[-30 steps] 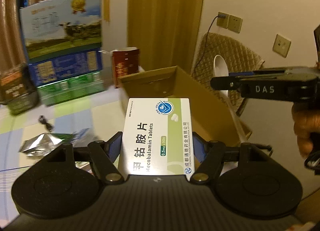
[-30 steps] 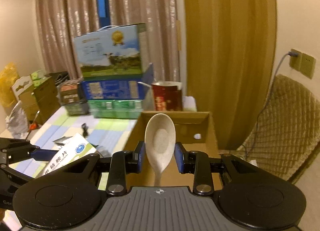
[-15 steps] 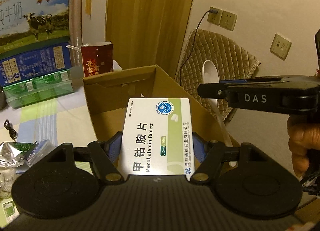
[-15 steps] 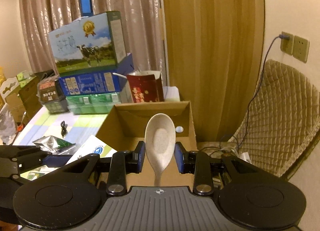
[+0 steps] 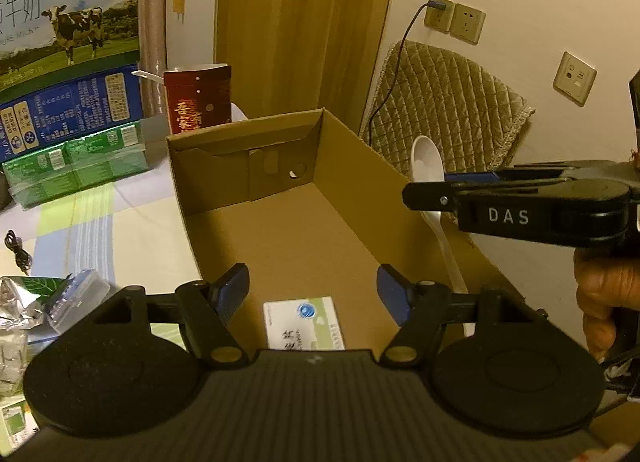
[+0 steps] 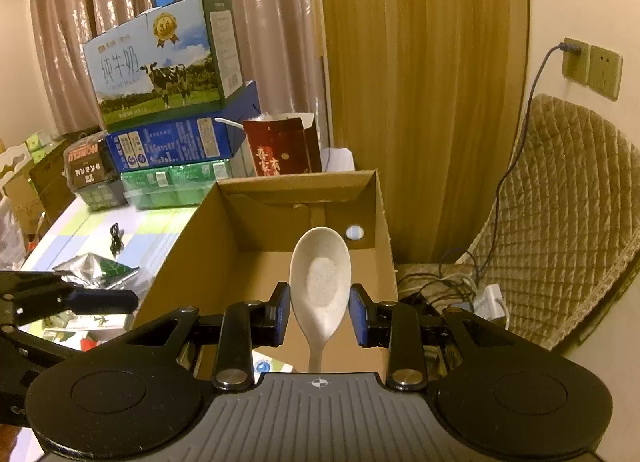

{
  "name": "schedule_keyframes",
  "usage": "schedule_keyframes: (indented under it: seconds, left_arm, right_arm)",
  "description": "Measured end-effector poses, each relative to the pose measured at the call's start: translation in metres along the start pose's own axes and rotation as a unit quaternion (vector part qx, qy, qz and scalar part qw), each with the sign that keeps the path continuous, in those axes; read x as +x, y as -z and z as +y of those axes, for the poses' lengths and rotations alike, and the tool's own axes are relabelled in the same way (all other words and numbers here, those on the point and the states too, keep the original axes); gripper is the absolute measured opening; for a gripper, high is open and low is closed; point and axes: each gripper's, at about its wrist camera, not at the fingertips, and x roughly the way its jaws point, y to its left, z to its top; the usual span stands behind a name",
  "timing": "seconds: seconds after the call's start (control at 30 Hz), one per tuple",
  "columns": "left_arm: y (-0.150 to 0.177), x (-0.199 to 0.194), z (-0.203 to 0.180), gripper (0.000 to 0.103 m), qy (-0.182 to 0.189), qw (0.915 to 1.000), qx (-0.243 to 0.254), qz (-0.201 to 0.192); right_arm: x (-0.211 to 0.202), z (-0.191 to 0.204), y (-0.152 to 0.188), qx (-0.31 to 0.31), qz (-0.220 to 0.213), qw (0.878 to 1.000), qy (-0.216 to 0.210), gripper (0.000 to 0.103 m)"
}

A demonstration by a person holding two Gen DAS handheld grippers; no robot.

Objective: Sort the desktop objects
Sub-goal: 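Lower the tablet box into the cardboard box and open the left tool, then lower the spoon into the cardboard box and open the right tool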

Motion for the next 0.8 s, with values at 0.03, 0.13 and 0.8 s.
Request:
schedule_keyframes:
  seconds: [0.03,0.13,0.8]
  left_arm:
    - [0.000,-0.001,0.001,0.066,-0.001,1.0000,0.000,-0.001]
    - [0.001,-0.006,0.005,0.066,-0.003,1.0000,-0.002,-0.005]
    - [0.017,-0.040,0.031,0.068,-0.031,0.9993,-0.020,-0.009]
  right_arm:
    - [0.001,0.000,0.000,-0.001,0.001,1.000,0.000,0.029]
    - [0.004,0.002,0.002,-0.005,0.007,1.000,0.000,0.029]
    - [-0.027,0.020,0.013,-0.008,-0.001,1.000,-0.016,0.067]
